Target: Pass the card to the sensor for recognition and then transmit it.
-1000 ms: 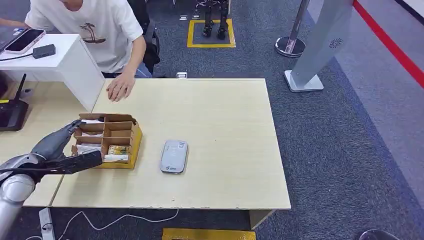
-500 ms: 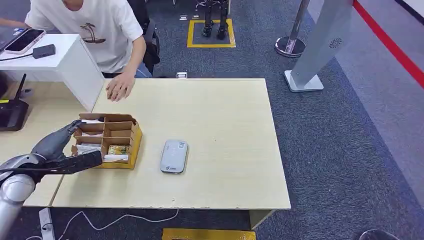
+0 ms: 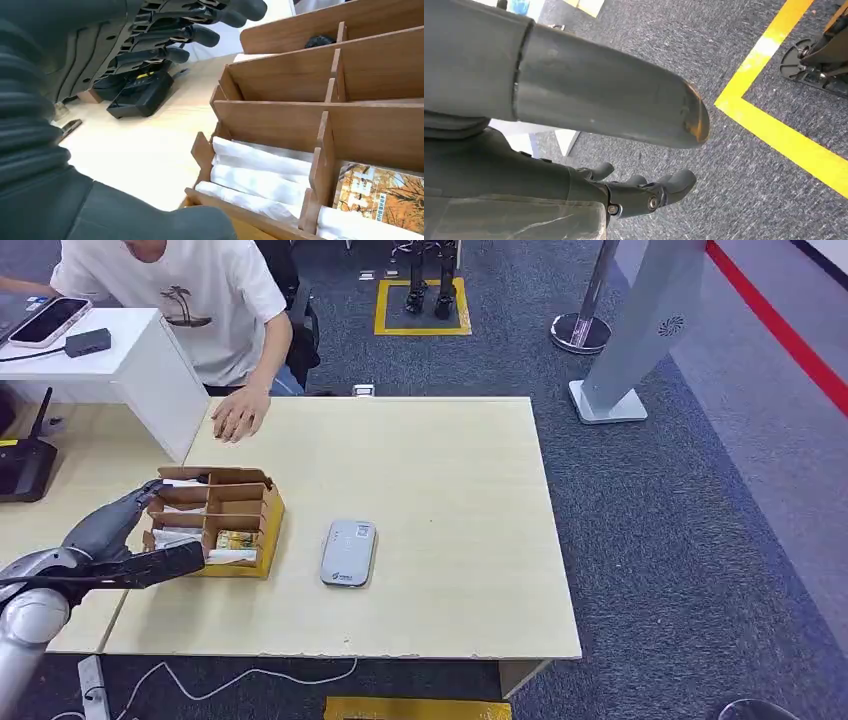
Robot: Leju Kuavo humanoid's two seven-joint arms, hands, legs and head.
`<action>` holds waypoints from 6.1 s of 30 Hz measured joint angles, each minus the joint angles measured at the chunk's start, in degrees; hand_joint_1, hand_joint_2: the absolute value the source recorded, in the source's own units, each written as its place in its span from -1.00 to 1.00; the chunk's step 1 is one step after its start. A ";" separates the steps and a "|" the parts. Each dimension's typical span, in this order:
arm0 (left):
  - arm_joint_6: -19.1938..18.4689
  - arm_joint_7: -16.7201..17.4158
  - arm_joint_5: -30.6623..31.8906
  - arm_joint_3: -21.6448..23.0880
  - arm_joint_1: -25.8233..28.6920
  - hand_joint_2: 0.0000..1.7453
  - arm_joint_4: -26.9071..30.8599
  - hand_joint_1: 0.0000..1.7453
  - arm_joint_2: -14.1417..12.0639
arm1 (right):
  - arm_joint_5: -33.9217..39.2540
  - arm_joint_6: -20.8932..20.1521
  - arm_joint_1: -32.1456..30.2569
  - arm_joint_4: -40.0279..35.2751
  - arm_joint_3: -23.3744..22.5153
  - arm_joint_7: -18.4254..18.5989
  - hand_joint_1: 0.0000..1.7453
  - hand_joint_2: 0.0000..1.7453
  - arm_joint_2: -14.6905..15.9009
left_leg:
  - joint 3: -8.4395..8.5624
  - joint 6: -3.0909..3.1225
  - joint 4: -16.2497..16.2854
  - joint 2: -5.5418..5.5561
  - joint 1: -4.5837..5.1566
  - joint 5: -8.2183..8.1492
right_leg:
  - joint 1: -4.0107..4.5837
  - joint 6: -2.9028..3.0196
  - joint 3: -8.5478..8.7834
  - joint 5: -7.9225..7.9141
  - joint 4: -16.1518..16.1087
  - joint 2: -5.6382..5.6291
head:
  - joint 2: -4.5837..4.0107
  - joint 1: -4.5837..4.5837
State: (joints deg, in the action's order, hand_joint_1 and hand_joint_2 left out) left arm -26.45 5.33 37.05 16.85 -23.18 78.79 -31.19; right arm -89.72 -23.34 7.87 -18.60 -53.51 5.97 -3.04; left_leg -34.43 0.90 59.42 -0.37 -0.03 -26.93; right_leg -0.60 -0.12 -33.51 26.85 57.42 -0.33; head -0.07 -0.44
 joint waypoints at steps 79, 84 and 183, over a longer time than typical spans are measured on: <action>17.29 2.80 28.32 -13.90 29.08 1.00 25.88 -1.00 25.20 | 4.02 -0.66 -0.69 0.39 -4.22 -2.27 -1.00 -1.00 -0.85 | 0.00 0.13 -0.02 0.11 0.07 -0.09 | -0.08 -0.15 0.08 0.13 -0.04 0.20 | 0.00 0.07; 13.14 1.99 30.40 -14.03 21.89 1.00 20.45 -1.00 23.06 | 3.04 -0.66 0.28 0.39 -3.50 -1.70 -1.00 -1.00 -0.98 | 0.01 0.15 -0.02 0.11 0.07 0.01 | -0.08 -0.12 0.09 0.02 -0.03 0.20 | 0.00 0.07; 7.23 3.65 12.35 0.39 1.79 1.00 5.03 -1.00 10.62 | 1.40 -0.66 2.44 0.31 -0.09 0.68 -1.00 -1.00 -1.84 | -0.01 -0.05 -0.01 0.01 -0.03 0.05 | 0.05 0.07 0.00 -0.05 -0.02 0.03 | 0.00 0.07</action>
State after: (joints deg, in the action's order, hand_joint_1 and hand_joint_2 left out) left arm -19.21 8.98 49.40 17.25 -21.39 83.82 -20.57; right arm -88.32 -24.00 10.31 -18.29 -53.59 6.64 -4.87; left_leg -34.44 0.85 59.42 -0.36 -0.06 -26.88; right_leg -0.55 -0.05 -33.51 26.79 57.40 -0.30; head -0.07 -0.37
